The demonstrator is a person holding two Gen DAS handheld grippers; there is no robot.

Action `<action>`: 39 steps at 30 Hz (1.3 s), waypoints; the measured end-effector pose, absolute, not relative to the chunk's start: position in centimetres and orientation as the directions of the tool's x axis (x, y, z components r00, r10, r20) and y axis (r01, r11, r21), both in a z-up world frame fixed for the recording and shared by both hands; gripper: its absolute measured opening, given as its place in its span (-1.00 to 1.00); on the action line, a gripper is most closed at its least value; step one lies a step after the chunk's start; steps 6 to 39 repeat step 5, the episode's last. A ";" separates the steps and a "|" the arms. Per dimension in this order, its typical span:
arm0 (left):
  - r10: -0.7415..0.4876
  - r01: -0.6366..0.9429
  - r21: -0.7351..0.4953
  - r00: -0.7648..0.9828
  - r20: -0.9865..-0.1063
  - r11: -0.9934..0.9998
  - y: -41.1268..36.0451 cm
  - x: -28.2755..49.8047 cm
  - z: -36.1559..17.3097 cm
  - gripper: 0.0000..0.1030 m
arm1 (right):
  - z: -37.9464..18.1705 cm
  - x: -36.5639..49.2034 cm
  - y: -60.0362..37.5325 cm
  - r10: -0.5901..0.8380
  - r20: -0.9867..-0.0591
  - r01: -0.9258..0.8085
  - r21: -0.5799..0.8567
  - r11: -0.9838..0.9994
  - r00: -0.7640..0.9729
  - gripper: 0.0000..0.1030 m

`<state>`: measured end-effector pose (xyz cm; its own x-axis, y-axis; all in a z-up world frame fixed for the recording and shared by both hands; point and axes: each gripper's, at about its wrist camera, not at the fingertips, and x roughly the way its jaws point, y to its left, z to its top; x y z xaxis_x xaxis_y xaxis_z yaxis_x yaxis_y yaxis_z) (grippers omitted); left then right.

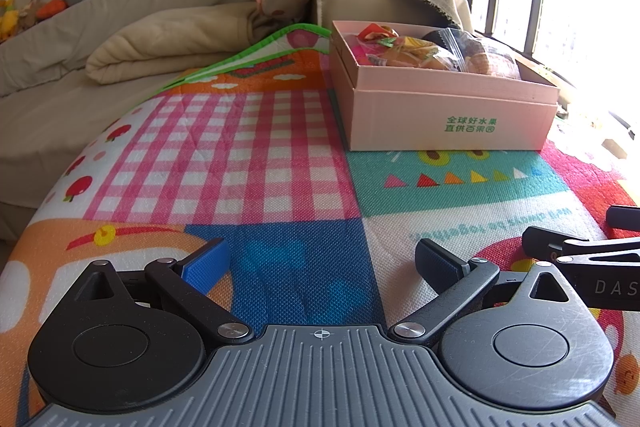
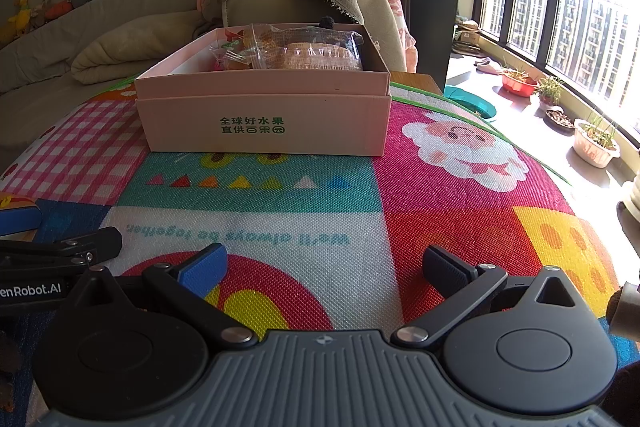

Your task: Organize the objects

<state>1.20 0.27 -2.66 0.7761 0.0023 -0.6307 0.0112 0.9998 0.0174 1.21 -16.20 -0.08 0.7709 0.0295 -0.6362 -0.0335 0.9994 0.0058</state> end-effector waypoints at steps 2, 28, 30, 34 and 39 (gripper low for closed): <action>0.002 0.011 0.016 0.776 -0.630 1.000 0.3 1.2 -2.6 0.98 | -0.1 1.2 -16.2 0.030 -0.636 -0.033 0.006 0.999 0.771 1.00; 0.002 0.011 0.016 0.776 -0.631 1.000 0.3 1.2 -2.7 0.98 | -0.1 1.2 -16.2 0.029 -0.636 -0.034 0.006 0.999 0.771 1.00; 0.002 0.011 0.016 0.776 -0.631 1.000 0.3 1.2 -2.7 0.98 | -0.1 1.2 -16.2 0.029 -0.636 -0.034 0.006 0.999 0.771 1.00; 0.002 0.011 0.016 0.776 -0.631 1.000 0.3 1.2 -2.7 0.98 | -0.1 1.2 -16.2 0.029 -0.636 -0.034 0.006 0.999 0.771 1.00; 0.002 0.011 0.016 0.776 -0.631 1.000 0.3 1.2 -2.7 0.98 | -0.1 1.2 -16.2 0.029 -0.636 -0.034 0.006 0.999 0.771 1.00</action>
